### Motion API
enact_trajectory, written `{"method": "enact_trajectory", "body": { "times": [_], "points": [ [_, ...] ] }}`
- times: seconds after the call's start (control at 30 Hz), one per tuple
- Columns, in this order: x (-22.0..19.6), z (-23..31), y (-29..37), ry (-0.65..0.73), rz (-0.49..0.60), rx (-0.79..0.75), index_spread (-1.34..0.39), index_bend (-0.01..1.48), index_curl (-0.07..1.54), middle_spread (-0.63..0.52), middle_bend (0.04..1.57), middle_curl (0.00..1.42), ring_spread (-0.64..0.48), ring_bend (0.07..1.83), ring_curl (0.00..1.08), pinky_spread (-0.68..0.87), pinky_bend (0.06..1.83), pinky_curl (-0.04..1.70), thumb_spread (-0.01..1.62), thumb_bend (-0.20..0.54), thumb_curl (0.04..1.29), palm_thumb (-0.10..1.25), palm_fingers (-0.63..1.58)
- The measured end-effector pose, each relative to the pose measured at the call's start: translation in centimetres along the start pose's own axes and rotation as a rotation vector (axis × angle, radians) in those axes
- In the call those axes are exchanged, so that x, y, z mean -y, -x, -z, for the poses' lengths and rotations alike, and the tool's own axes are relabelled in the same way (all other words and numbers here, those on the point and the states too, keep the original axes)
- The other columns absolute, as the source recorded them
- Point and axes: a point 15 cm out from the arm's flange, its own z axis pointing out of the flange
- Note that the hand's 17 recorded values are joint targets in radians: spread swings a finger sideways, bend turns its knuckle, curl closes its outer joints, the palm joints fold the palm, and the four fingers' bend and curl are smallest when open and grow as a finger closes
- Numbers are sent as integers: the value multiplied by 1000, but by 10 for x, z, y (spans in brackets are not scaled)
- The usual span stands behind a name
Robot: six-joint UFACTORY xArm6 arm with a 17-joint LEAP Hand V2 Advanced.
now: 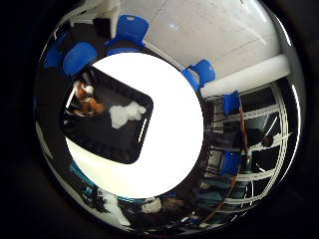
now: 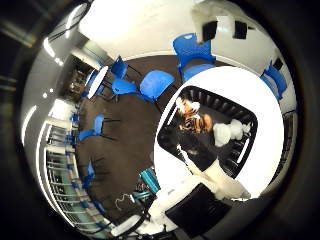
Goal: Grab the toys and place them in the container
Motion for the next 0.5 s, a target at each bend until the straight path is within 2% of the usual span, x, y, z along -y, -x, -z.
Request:
{"method": "enact_trajectory", "body": {
  "times": [0.2,0.5],
  "points": [
    [-1,3,-6,-7,-7,-6,-509,249,403,-58,325,368,176,450,289,549,515,591,1171,-19,398,648,185],
    [-13,22,-19,-31,-38,-23,-500,179,359,-55,221,331,182,336,235,556,420,469,1171,-19,385,642,252]
  ]
}}
